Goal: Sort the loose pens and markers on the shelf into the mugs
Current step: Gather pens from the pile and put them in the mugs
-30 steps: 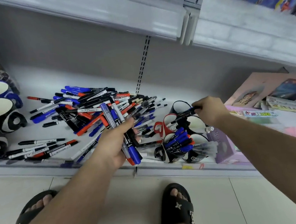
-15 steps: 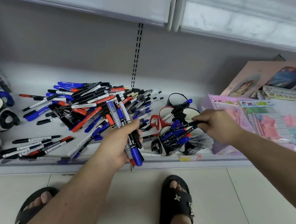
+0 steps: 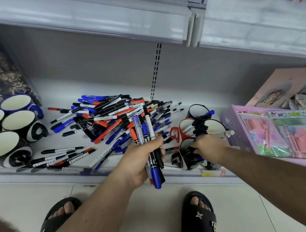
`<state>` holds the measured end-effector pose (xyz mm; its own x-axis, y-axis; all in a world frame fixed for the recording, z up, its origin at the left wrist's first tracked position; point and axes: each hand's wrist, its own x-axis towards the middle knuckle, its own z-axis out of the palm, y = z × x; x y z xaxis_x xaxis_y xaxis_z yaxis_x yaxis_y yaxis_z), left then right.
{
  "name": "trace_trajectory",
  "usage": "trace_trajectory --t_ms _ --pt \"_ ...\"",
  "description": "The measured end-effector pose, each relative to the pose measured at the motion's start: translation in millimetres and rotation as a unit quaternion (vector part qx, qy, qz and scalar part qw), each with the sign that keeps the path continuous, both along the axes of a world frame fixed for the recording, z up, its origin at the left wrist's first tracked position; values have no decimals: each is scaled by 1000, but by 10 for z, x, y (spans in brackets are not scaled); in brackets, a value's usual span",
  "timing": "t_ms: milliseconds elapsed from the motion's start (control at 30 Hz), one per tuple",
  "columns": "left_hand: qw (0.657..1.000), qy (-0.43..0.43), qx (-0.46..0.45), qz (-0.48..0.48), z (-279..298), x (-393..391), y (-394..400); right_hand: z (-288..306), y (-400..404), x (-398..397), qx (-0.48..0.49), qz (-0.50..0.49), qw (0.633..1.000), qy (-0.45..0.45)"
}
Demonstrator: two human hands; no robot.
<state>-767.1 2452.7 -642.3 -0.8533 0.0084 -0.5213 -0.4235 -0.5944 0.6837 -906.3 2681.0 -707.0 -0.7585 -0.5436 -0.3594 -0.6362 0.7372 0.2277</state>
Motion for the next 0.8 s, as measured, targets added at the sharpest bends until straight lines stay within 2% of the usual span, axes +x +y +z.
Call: trace_trajectory --t_ms 167,300,367,400,433,467,500,533,567,667,800 --pt "1000 9 14 -26 23 6 -7 -56 40 5 35 -16 999 -38" --pt "998 28 22 -41 24 31 5 267 -94 44 16 -53 998 10" --pt "998 41 17 -47 33 31 1 554 -221 113 -80 -82 992 56" --pt "997 48 15 -52 43 31 -2 699 -301 167 -174 -127 975 46" --pt "997 56 12 -58 49 30 -5 835 -387 228 -289 -190 938 0" --pt "996 64 8 -66 59 30 -4 937 -473 296 -401 -259 875 -85" --pt "995 68 3 -78 67 33 -3 1033 -564 384 -484 -313 794 -192" --pt "993 69 0 -92 71 36 1 1091 -643 468 -521 -338 733 -277" --pt "992 69 2 -107 79 44 9 1105 -697 535 -533 -338 701 -333" --pt "986 57 21 -154 91 71 35 1056 -817 669 -553 -314 656 -407" --pt "981 33 46 -186 126 104 45 1037 -881 730 -588 -360 596 -410"
